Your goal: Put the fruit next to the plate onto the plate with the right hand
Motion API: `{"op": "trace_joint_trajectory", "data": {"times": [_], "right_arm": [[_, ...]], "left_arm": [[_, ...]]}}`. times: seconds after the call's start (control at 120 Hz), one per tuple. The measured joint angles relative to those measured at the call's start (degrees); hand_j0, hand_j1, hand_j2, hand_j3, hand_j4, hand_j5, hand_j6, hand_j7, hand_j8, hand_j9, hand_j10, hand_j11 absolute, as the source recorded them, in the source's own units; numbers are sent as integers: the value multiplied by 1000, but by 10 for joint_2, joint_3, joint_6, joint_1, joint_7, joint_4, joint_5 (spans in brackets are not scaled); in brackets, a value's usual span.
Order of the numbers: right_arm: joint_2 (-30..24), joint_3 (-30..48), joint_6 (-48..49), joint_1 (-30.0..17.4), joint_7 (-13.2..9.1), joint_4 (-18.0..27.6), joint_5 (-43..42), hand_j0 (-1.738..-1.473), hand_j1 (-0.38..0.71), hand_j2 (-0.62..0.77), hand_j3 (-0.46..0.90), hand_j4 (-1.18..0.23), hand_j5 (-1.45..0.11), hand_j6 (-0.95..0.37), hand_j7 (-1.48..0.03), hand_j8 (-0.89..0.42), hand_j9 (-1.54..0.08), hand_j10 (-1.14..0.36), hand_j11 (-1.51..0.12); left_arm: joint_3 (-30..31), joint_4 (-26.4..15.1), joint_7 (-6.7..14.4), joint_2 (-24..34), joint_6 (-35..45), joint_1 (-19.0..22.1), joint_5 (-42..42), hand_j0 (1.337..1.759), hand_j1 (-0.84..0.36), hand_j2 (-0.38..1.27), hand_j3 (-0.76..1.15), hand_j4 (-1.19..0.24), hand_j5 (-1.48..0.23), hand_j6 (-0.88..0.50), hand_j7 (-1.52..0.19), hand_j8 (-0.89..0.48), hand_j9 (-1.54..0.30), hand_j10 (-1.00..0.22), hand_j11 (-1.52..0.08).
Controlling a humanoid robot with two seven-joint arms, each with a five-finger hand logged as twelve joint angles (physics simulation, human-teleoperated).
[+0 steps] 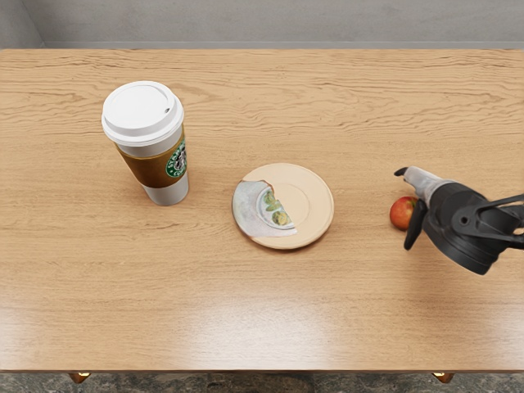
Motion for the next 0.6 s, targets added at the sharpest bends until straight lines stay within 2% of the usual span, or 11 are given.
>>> {"op": "trace_joint_trajectory", "data": {"times": [0.217, 0.333, 0.408, 0.458, 0.483, 0.517, 0.6], "right_arm": [[4, 1, 0, -1, 0, -6, 0, -1658, -70, -45, 0, -234, -304, -235, -303, -235, -303, -234, -303], [9, 10, 0, -14, 0, -14, 0, -1657, 183, -65, 0, -465, -616, -470, -610, -466, -615, -466, -614], [11, 18, 0, -20, -1, -19, 0, -1651, 244, 5, -1, -590, -779, -456, -771, -402, -789, -576, -788], [11, 27, 1, -24, -1, -21, 1, -1651, 273, 124, 0, -646, -864, -455, -850, -395, -873, -577, -875], [10, 36, 2, -28, -1, -22, 2, -1651, 320, 239, 1, -666, -904, -428, -883, -370, -910, -560, -915], [7, 57, 2, -37, -1, -27, 5, -1650, 333, 187, 0, -688, -954, -392, -921, -328, -953, -528, -963], [0, 113, 3, -61, -1, -53, 15, -1647, 326, 171, 0, -672, -1035, -359, -992, -295, -1029, -504, -1045]], "left_arm": [[0, 0, 0, 0, 0, 0, 0, 1658, 336, 2, 0, -12, -15, -12, -15, -12, -15, -12, -15], [0, 0, 0, 0, 0, 0, 0, 1658, 335, 2, 0, -12, -15, -12, -15, -12, -15, -12, -15], [0, 0, 0, 0, 0, 0, 0, 1658, 335, 2, 0, -12, -15, -12, -15, -12, -15, -12, -15], [0, 0, 0, 0, 0, 0, 0, 1658, 335, 2, 0, -12, -15, -12, -15, -12, -15, -12, -15], [0, 0, 0, 0, 0, 0, 0, 1658, 335, 3, 0, -12, -15, -12, -15, -12, -15, -12, -15], [0, 0, 0, 0, 0, 0, 0, 1658, 335, 3, 0, -12, -15, -12, -15, -12, -15, -12, -15], [0, 0, 0, 0, 0, 0, 0, 1658, 335, 3, 0, -12, -15, -12, -15, -12, -15, -12, -15]]}}
